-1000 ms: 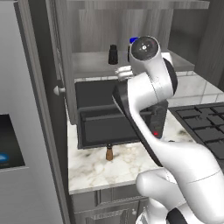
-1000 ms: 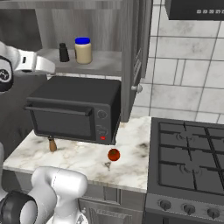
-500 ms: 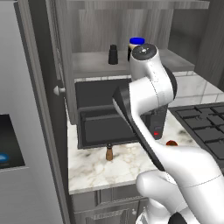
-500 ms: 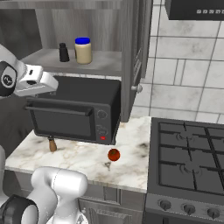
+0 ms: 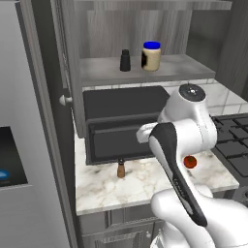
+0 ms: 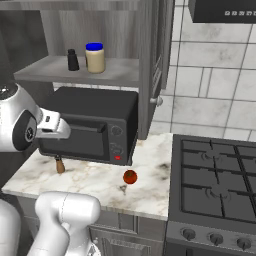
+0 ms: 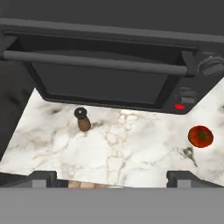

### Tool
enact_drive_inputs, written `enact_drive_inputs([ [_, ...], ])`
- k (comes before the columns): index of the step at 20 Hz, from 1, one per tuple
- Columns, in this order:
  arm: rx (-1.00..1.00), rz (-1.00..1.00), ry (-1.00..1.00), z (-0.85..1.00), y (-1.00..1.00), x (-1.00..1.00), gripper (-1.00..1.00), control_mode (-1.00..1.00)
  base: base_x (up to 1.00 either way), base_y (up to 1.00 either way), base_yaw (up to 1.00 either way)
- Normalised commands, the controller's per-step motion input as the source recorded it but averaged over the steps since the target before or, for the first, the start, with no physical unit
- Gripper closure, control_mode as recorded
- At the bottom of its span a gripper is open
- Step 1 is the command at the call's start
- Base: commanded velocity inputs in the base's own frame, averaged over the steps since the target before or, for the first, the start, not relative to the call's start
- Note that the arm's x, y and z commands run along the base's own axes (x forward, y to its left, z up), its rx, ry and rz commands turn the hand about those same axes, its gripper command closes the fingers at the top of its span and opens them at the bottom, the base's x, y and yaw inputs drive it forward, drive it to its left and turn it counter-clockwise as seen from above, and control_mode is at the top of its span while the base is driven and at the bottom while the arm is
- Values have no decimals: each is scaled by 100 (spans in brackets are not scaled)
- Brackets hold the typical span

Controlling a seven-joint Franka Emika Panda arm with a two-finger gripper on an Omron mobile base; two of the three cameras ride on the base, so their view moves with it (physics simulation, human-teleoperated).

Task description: There are various items on the counter. Only move the condiments/shakers into the cabinet.

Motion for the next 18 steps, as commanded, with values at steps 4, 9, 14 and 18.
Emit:
enact_drive_inputs([
  [4,24,16,0,-31,40,14,-100,-100,0,0,0],
  [9,9,6,9,-28,60,38,-100,-100,0,0,0],
  [14,-13,0,14,-18,34,13,-100,-100,0,0,0],
  [18,-15,0,5,-34,8,23,-100,-100,0,0,0],
])
